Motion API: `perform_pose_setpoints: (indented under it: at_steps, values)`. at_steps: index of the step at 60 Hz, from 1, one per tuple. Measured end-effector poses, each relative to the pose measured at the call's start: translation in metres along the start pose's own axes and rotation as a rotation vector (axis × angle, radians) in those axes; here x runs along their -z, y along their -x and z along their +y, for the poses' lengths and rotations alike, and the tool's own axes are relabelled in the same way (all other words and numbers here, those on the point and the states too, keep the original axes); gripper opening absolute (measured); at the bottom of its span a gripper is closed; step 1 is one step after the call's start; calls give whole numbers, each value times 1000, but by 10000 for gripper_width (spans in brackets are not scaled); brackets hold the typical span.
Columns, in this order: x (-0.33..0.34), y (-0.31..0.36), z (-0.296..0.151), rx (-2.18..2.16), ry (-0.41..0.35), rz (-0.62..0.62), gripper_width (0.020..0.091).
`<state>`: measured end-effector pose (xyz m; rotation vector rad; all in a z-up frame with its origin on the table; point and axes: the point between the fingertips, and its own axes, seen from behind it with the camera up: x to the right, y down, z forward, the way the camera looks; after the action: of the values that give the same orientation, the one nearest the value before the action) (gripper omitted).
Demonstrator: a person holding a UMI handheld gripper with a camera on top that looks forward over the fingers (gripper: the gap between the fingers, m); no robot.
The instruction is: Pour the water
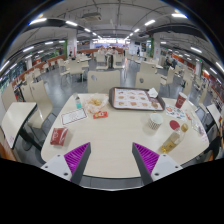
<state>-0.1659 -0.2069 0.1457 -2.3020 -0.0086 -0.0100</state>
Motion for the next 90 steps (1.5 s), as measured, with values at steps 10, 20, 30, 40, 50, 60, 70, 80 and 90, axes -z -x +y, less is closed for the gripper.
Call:
perform_pose_setpoints:
  at_steps: [10,20,30,40,50,60,70,80,90]
  values:
    - [19,-17,20,-10,14,0,850]
    - [16,-85,61,3,30,22,850]
    - [8,-162,93,-20,19,60,851]
    - [-25,-220,80,-71,-74,56,850]
    - [-76,-251,49,-55,-182,37,849]
    - [-115,-258,34,-23,-231,18,719]
    - [-128,-262,24,-28,-278,6,487]
    - [-131,-262,24,-7,-284,17,399]
    - [-129,-255,18,3,-259,6,371]
